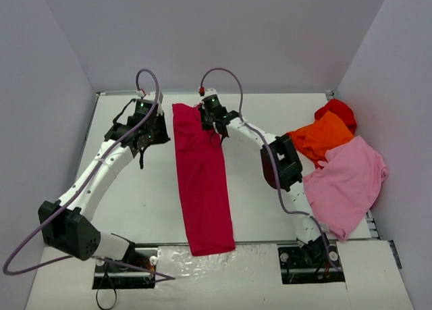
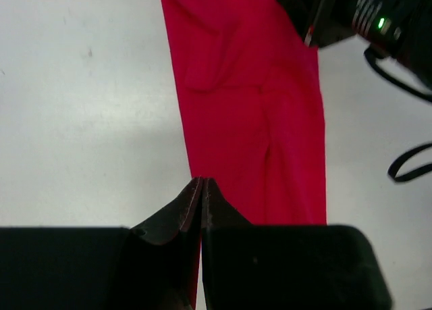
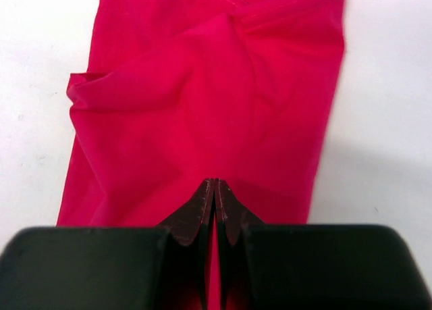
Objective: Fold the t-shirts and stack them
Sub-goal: Rotate the tshirt 90 degrees
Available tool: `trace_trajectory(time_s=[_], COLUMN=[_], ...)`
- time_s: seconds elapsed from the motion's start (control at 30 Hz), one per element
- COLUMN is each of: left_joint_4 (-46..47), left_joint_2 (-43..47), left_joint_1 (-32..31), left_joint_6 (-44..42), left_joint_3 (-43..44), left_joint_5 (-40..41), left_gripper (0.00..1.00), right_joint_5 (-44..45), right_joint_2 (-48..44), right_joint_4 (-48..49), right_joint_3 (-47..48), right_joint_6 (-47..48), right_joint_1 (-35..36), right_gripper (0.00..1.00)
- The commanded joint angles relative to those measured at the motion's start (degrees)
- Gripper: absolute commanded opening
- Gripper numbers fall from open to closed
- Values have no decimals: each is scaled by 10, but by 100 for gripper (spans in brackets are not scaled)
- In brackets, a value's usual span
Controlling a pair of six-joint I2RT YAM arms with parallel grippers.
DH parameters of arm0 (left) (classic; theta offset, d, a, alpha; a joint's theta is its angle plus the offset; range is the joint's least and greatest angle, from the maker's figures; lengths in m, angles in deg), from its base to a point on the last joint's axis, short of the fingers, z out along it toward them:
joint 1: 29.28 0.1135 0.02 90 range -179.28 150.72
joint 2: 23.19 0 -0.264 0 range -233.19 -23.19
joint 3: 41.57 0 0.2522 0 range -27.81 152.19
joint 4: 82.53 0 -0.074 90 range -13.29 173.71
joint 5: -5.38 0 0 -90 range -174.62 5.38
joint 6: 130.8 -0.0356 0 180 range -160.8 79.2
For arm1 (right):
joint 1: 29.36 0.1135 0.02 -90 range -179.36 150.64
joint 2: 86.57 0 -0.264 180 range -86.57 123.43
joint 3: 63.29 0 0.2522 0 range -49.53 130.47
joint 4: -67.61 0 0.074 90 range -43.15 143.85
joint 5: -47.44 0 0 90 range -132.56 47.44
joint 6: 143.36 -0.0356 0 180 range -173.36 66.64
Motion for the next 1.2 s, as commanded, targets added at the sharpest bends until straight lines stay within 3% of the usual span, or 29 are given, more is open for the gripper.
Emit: trace_trajectory(time_s=[0.0,0.33,0.57,0.83,0.93,0.97,1.0,1.07,1.17], left_joint_4=[3,-7,46,72,55,48,41,29,7], left_joint_2=[57,93,70,68,71,71,72,75,71], left_joint_1=[-2,0,-2,-5,-6,-6,-6,-7,-6], left_joint_6=[37,42,60,69,62,61,61,65,81], left_joint_3=[-55,-98,-159,-204,-197,-193,-186,-181,-181], left_joint_5=[-43,-82,-168,-179,-177,-178,-179,-188,-214], left_gripper=[0,0,0,0,0,4,12,24,24], right_joint_5=[-53,-56,-83,-176,-141,-124,-99,-55,-5], right_joint_2=[61,153,252,161,9,-25,-64,-143,-292], right_joint_4=[-39,-44,-7,113,130,131,129,106,56], right_joint_3=[99,152,281,251,187,154,126,60,-121], right_joint_6=[29,17,29,27,52,51,47,33,17], right_joint_1=[-4,-44,-82,-92,-84,-83,-83,-83,-85], right_gripper=[0,0,2,2,43,62,75,83,79])
